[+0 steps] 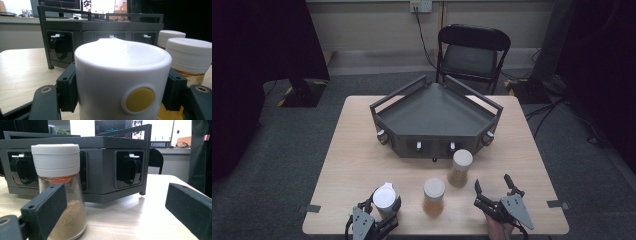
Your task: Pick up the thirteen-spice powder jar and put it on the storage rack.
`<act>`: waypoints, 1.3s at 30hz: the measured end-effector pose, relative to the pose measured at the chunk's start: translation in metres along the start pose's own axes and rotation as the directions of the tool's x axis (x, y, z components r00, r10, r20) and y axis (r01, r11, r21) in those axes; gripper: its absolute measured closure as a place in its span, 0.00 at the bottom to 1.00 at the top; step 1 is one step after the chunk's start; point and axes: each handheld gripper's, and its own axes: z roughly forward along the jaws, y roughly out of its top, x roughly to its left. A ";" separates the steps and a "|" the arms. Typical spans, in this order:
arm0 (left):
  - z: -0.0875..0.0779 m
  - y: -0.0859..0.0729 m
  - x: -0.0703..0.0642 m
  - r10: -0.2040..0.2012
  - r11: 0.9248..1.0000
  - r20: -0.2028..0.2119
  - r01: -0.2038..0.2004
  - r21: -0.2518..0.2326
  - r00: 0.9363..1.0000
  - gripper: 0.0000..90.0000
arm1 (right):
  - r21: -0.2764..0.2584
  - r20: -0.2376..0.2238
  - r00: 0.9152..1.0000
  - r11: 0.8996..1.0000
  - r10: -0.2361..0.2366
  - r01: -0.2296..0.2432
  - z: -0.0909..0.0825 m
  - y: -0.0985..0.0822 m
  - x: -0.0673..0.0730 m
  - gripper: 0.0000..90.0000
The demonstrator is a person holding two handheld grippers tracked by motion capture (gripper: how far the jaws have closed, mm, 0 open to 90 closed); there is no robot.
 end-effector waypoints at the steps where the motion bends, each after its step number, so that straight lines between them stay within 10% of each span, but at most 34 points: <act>1: 0.000 0.001 0.000 0.000 1.000 0.000 0.000 -0.002 1.000 0.34 | 0.000 0.000 1.000 1.000 0.000 0.000 0.000 0.000 0.000 0.03; 39: 0.018 0.034 0.003 0.020 1.000 0.044 -0.020 -0.001 0.999 0.34 | 0.000 0.000 1.000 1.000 0.000 0.000 0.000 0.000 0.000 0.03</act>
